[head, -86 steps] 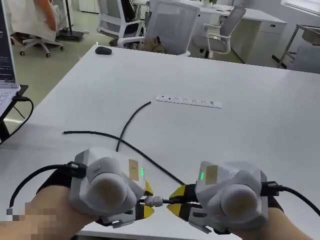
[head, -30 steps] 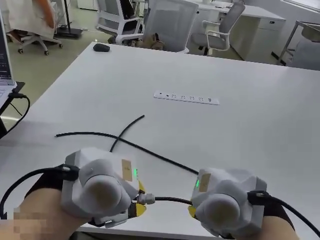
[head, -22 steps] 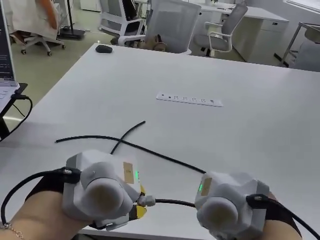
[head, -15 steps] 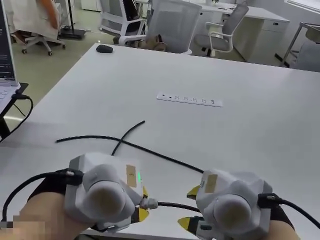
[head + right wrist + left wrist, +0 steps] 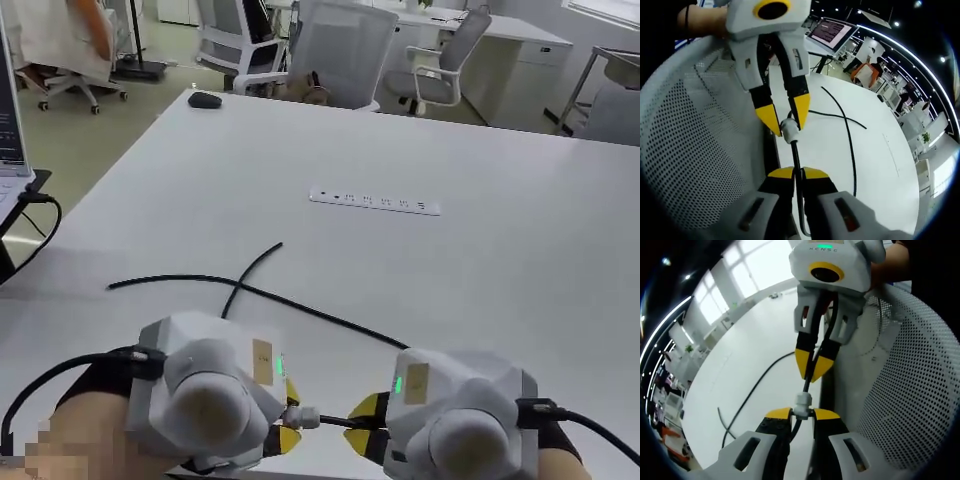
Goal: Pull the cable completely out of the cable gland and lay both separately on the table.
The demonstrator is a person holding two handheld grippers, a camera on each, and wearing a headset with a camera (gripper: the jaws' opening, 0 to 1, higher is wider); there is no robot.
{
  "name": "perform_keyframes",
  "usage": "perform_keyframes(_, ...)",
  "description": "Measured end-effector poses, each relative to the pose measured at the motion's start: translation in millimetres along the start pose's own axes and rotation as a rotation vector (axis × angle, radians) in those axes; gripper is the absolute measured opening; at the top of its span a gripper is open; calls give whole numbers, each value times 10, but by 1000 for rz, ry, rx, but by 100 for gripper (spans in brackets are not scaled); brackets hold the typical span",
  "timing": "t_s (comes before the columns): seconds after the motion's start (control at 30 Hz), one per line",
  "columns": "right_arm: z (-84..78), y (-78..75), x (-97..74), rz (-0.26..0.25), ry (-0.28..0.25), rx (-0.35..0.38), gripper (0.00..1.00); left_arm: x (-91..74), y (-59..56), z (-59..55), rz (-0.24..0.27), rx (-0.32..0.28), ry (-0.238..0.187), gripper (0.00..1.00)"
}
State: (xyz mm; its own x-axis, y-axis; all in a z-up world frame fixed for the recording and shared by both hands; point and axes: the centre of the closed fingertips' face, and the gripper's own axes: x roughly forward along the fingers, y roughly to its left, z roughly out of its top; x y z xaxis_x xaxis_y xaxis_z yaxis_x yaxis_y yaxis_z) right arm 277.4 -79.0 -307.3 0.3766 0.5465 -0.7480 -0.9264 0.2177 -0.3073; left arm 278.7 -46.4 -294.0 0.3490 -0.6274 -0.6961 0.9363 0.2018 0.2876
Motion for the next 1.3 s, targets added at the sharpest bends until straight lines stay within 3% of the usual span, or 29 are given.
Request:
perform_keyframes(0.07, -41, -8, 7, -4, 20, -1, 4, -4, -2, -4, 3, 2, 7, 17)
perform_keyframes(0.13, -162, -42, 13, -17, 77, 7, 3, -8, 15, -37, 13, 13, 25, 17)
perform_keyframes(0.23, -250, -89, 5, -33, 115, 37, 4, -16, 20, -27, 15, 4, 18, 17)
perform_keyframes(0.5, -663, -244, -72, -115, 327, 37, 4, -40, 63, -53, 36, -6, 29, 17)
perform_keyframes(0.57, -763, -201, -72, -92, 401, -22, 4, -44, 69, -61, 39, -5, 34, 17)
perform_keyframes(0.6, -755, -120, -34, -55, 402, -42, 3, -44, 67, -51, 37, -8, 28, 17)
perform_keyframes(0.7, -549, -69, 32, -37, 287, -12, 10, -34, 43, -73, 32, 1, 40, 17)
perform_keyframes(0.83, -391, 40, 75, 21, 201, -19, 19, -28, 40, -49, 29, 3, 33, 17)
perform_keyframes(0.87, -363, 49, 78, 25, 186, -17, 20, -26, 33, -41, 25, 2, 29, 17)
perform_keyframes(0.97, -122, 48, 58, 31, 55, 24, 22, -20, -17, -4, 2, -10, 7, 17)
perform_keyframes(1.03, -9, 49, 30, 34, -2, 38, 21, -18, -18, 1, 5, 4, 10, 17)
perform_keyframes(1.13, 64, 62, -2, 37, -36, 26, 15, -12, -25, 11, 0, 7, 6, 17)
perform_keyframes(1.2, 63, 54, -11, 28, -34, 7, 4, -11, -34, 15, -3, 10, 5, 17)
perform_keyframes(1.3, 41, 78, 10, 40, -28, 19, 3, -2, -38, 21, -6, 8, 1, 17)
